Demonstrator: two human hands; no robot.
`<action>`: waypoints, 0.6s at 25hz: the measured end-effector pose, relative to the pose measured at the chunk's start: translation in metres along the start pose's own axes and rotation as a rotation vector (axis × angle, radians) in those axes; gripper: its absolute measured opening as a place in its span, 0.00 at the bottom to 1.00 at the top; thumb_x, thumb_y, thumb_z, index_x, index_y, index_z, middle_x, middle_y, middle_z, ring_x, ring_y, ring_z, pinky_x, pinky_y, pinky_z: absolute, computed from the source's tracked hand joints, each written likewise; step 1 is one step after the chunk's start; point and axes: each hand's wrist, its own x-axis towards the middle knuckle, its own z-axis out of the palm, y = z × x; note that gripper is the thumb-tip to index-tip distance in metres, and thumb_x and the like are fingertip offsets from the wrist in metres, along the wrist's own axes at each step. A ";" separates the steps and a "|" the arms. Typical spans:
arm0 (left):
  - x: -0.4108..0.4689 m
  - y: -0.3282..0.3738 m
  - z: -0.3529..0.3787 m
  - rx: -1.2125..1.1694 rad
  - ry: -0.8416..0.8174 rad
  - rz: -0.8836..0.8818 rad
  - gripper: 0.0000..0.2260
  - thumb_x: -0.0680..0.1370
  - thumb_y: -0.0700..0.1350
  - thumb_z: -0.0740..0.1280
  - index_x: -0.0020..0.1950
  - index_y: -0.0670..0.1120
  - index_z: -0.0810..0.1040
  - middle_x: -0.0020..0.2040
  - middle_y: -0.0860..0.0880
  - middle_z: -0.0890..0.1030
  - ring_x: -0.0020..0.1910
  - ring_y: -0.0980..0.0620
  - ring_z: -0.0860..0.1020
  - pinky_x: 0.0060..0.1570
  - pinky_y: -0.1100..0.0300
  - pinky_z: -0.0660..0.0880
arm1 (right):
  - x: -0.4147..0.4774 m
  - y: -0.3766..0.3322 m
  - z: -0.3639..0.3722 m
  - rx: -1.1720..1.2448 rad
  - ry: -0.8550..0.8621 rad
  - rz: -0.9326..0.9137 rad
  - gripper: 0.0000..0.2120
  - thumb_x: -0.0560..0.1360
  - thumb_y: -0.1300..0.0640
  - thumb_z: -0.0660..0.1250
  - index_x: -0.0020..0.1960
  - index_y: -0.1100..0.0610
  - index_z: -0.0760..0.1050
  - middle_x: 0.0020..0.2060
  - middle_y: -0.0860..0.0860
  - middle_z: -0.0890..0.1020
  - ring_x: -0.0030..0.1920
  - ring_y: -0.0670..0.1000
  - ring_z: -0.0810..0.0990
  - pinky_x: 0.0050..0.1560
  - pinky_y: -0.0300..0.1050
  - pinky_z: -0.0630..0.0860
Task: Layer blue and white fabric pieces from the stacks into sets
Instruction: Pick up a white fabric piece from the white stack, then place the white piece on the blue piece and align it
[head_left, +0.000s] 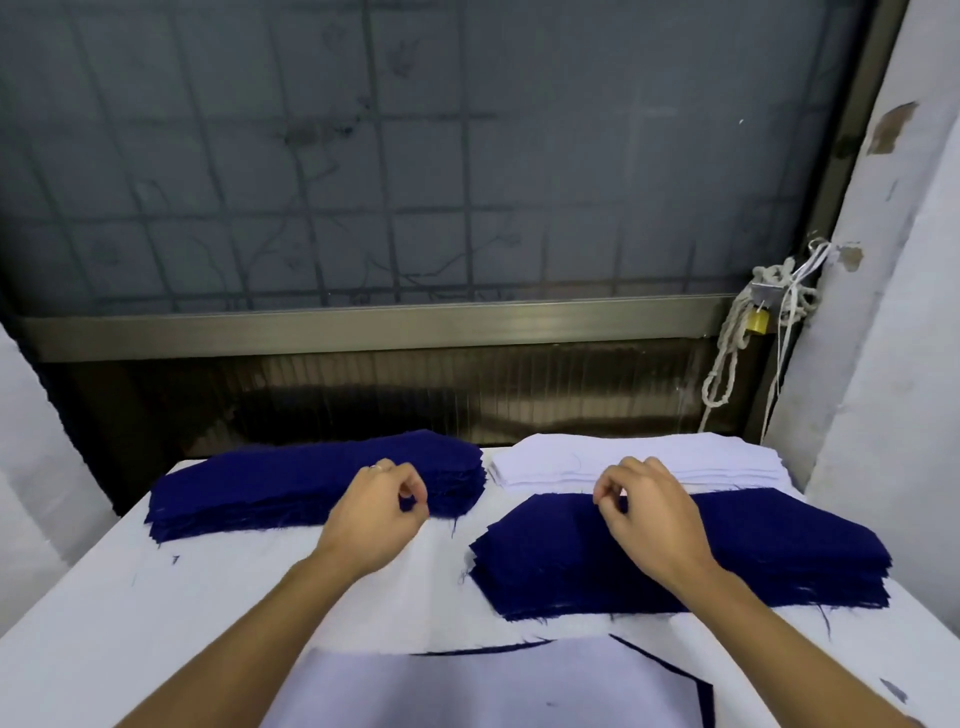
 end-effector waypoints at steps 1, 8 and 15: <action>0.019 0.011 0.005 -0.047 -0.027 0.005 0.05 0.78 0.46 0.70 0.45 0.57 0.77 0.47 0.58 0.77 0.46 0.57 0.77 0.46 0.59 0.78 | 0.016 0.001 0.004 0.013 -0.009 0.019 0.08 0.78 0.55 0.67 0.44 0.43 0.77 0.41 0.38 0.76 0.47 0.44 0.73 0.43 0.37 0.73; 0.123 0.059 0.070 -0.130 -0.184 -0.012 0.08 0.81 0.51 0.68 0.57 0.49 0.80 0.51 0.53 0.82 0.49 0.55 0.80 0.54 0.54 0.80 | 0.102 0.042 0.046 -0.012 -0.138 0.162 0.07 0.81 0.53 0.66 0.58 0.49 0.79 0.54 0.46 0.81 0.54 0.47 0.78 0.55 0.44 0.79; 0.174 0.083 0.133 0.056 -0.200 -0.055 0.15 0.80 0.54 0.71 0.60 0.46 0.82 0.57 0.49 0.81 0.53 0.50 0.80 0.56 0.55 0.80 | 0.139 0.073 0.089 -0.037 -0.202 0.169 0.13 0.80 0.46 0.68 0.62 0.48 0.77 0.62 0.47 0.77 0.59 0.48 0.76 0.59 0.42 0.78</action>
